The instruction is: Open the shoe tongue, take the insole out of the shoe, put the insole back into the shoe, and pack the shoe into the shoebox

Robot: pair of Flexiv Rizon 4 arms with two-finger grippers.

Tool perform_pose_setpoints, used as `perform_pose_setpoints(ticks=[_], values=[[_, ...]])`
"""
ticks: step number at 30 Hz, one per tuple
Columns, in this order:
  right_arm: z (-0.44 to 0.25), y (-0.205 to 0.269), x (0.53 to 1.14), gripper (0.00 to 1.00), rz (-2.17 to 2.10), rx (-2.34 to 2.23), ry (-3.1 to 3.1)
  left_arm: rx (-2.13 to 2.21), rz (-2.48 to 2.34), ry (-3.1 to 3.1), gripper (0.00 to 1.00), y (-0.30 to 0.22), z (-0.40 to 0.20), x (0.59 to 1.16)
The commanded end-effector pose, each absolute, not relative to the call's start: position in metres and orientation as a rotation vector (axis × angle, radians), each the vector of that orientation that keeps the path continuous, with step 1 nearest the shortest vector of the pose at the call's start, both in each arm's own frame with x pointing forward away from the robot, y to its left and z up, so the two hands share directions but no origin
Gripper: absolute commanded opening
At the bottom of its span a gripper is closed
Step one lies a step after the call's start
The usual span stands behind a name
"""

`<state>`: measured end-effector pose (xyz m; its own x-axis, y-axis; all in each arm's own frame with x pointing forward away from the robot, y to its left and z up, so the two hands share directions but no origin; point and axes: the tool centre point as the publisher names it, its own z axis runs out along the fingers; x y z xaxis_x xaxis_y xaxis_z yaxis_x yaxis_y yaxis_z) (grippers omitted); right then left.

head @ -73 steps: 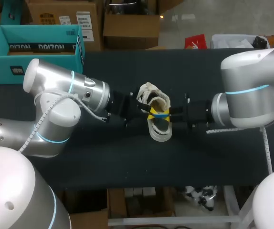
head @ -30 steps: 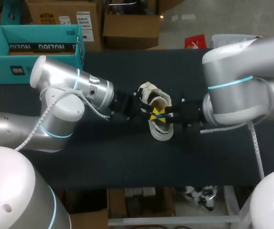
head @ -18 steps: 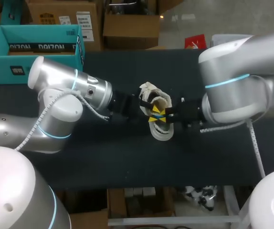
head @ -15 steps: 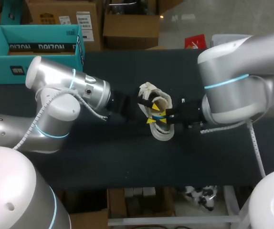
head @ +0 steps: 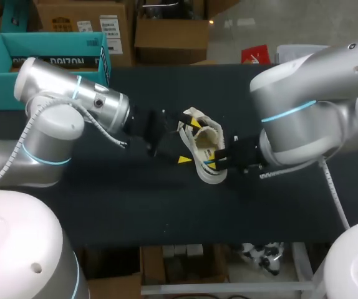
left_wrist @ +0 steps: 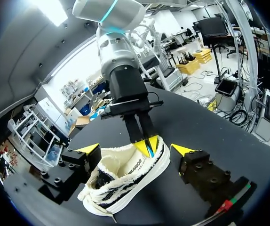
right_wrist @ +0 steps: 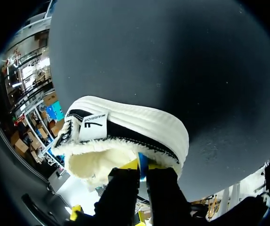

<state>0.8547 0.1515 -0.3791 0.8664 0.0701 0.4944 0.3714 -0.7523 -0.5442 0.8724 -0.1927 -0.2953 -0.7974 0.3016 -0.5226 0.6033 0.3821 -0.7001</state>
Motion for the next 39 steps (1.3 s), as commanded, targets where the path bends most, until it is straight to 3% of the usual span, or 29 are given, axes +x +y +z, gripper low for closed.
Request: perform_pose_setpoints(ticks=[1, 2, 5, 11, 16, 19, 24, 39], values=[[-0.39, 0.154, 0.861, 0.1, -0.542, -2.382, -0.328, 0.786, -1.397, 2.383, 1.0, -0.181, -0.284, 0.874], [-0.39, 0.154, 0.86, 0.22, -0.54, -2.382, -0.327, 0.776, -1.405, 2.398, 1.0, -0.179, -0.284, 0.874], [-0.387, 0.152, 0.854, 0.4, -0.546, -2.385, -0.319, 0.746, -1.4, 2.437, 1.0, -0.175, -0.282, 0.875], [-0.355, 0.146, 0.84, 0.44, -0.595, -2.438, -0.329, 0.697, -1.392, 2.479, 1.0, -0.168, -0.28, 0.876], [-0.331, 0.147, 0.827, 0.41, -0.609, -2.491, -0.34, 0.668, -1.391, 2.496, 1.0, -0.163, -0.28, 0.878], [-0.319, 0.15, 0.822, 0.33, -0.63, -2.503, -0.362, 0.639, -1.384, 2.522, 1.0, -0.161, -0.279, 0.878], [-0.312, 0.153, 0.831, 0.0, -0.645, -2.495, -0.404, 0.605, -1.377, 2.567, 1.0, -0.161, -0.278, 0.88], [-0.369, 0.163, 0.874, 0.0, -0.538, -2.431, -0.449, 0.438, -1.425, 2.695, 1.0, -0.146, -0.267, 0.881]])
